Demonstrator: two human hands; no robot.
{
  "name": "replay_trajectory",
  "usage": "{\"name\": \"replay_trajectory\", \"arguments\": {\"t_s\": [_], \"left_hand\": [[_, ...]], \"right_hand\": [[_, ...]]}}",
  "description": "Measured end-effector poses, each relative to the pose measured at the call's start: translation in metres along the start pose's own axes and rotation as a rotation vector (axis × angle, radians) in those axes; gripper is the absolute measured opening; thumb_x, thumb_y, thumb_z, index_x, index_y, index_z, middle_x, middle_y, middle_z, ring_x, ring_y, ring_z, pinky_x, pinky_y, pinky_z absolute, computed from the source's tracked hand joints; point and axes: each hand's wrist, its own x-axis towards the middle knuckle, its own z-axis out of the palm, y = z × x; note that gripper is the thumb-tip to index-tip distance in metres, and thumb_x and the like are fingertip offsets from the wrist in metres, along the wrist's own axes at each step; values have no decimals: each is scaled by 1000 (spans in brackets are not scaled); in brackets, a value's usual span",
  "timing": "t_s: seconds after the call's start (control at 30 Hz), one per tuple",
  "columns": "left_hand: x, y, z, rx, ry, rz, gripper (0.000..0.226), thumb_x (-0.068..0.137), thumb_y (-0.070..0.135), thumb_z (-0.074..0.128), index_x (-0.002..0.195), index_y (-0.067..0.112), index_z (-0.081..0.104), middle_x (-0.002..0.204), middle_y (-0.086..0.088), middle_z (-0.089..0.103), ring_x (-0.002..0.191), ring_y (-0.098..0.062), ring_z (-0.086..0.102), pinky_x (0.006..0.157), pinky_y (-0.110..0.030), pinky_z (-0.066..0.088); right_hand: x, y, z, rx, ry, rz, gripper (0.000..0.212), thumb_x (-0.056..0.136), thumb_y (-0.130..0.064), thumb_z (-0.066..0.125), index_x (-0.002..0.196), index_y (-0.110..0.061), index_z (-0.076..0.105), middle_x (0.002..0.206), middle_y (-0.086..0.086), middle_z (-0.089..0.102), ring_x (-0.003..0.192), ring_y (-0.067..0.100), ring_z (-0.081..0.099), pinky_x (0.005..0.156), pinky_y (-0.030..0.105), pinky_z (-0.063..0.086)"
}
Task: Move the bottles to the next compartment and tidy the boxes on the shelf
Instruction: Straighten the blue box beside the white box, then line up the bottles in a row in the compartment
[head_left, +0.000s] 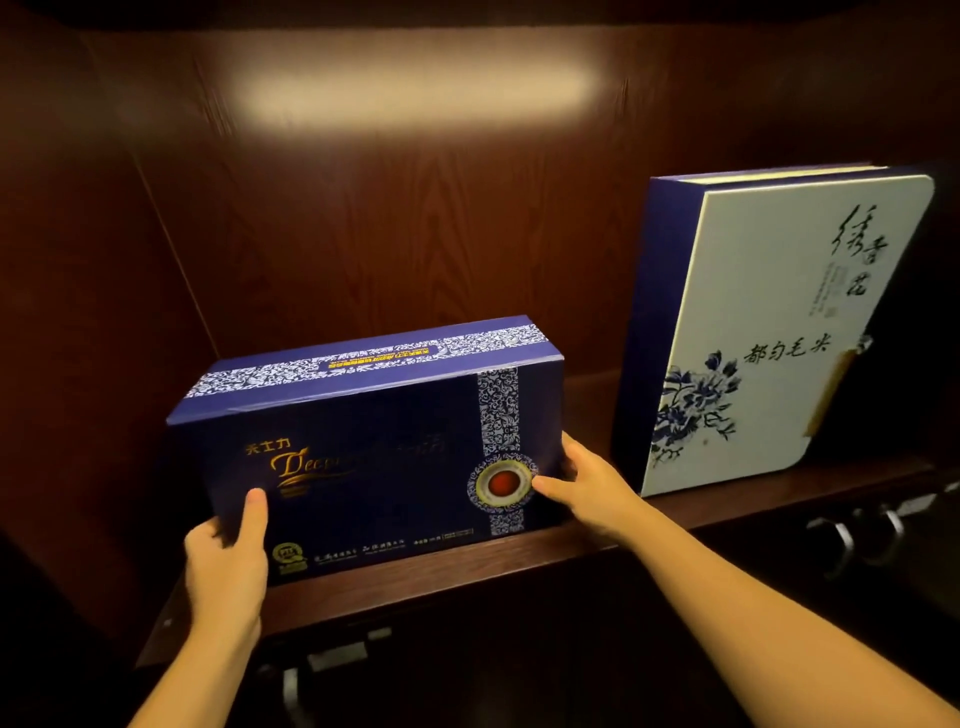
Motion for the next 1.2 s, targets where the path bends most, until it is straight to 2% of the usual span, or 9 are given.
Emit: {"name": "replay_trajectory", "arguments": {"t_s": [0.2,0.3,0.4,0.57,0.67,0.77,0.93,1.07,1.2], "left_hand": [[-26,10,-5,50,-94,-33,73,80,49,66,135,7,43,133,-7,53,119,-27,53,99,-40,41],[-44,21,0,141,-61,-27,79,79,52,65,137,6,39,138,-14,49,123,-34,48,99,-42,38],[-65,38,12,193,-116,-40,83,81,53,62,143,7,32,146,-16,40,128,-34,42,102,-44,34],[-96,67,45,177,-257,-7,76,84,51,59,143,10,33,145,-11,42,127,-31,44,98,-43,37],[-118,83,68,156,-293,7,73,85,48,59,142,9,35,142,-12,45,123,-30,46,90,-38,37],[-142,97,95,165,-300,36,72,84,50,59,140,9,39,139,-11,48,122,-29,48,88,-36,36],[-198,118,150,175,-273,38,69,84,49,61,136,8,43,135,-12,52,120,-28,50,90,-37,37],[-251,135,207,165,-295,64,65,86,46,61,135,6,45,133,-12,54,118,-28,51,87,-32,35],[-299,152,270,151,-406,96,69,85,49,60,137,7,44,134,-10,54,117,-24,51,86,-30,35]], "right_hand": [[-31,-15,-18,27,183,153,79,86,-36,70,150,-21,29,145,7,47,125,23,50,95,35,43],[-46,-23,-32,5,252,171,73,86,-40,68,148,-20,34,141,7,51,122,25,52,90,34,43],[-58,-31,-46,-4,332,182,68,86,-43,67,144,-19,40,136,8,55,115,26,55,85,34,42],[-75,-41,-72,17,403,147,62,86,-42,66,139,-16,48,130,9,58,102,23,59,86,38,50],[-82,-40,-95,6,423,125,61,86,-42,66,137,-15,50,129,8,59,104,22,58,85,34,46],[-82,-33,-124,17,421,117,61,86,-43,66,137,-15,50,130,7,59,113,25,57,94,40,47],[-82,-11,-185,38,318,105,64,87,-45,65,141,-17,45,132,6,56,114,26,55,96,43,46],[-89,8,-243,26,307,84,64,88,-44,65,141,-16,46,134,6,56,115,25,55,91,39,46],[-103,26,-302,15,389,88,62,85,-43,67,138,-15,51,131,5,60,112,22,58,87,32,45]]}}
